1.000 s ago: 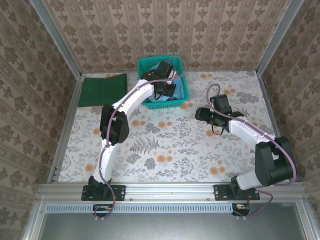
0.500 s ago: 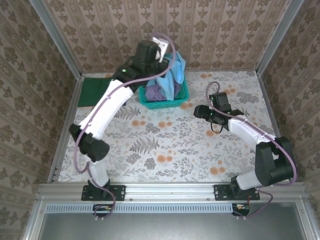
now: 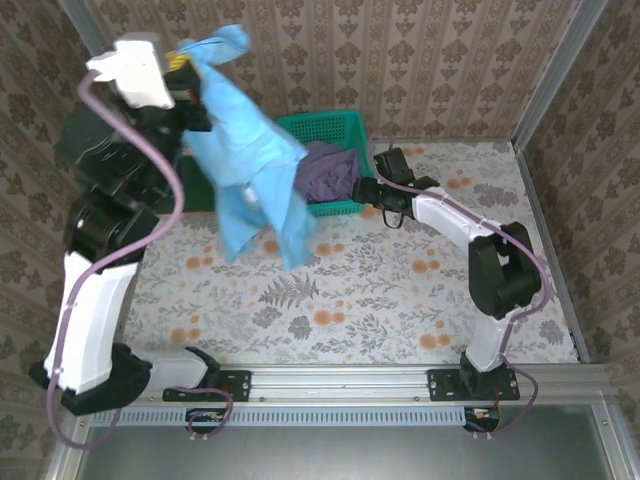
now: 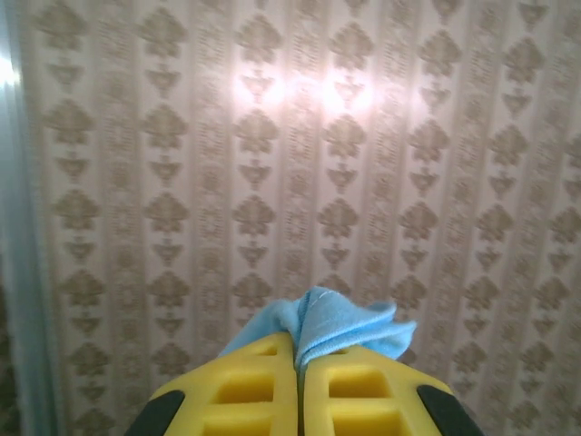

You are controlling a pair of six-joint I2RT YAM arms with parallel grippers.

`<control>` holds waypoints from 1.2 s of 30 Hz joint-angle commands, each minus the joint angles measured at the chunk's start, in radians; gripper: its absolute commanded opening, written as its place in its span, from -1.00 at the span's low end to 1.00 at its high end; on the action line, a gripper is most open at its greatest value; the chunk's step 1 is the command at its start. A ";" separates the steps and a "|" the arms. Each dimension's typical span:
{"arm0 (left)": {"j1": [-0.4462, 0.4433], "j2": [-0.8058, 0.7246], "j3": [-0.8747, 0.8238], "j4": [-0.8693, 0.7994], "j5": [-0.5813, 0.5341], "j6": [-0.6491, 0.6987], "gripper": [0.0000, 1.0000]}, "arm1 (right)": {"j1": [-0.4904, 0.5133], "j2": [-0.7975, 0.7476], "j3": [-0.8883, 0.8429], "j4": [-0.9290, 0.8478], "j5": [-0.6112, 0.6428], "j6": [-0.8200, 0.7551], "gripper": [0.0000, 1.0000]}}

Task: Fold and stack the t-shirts

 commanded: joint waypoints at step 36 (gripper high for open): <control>0.088 0.150 -0.324 -0.006 0.364 -0.447 -1.00 | -0.544 -0.335 -0.421 -0.033 0.161 -0.248 -1.00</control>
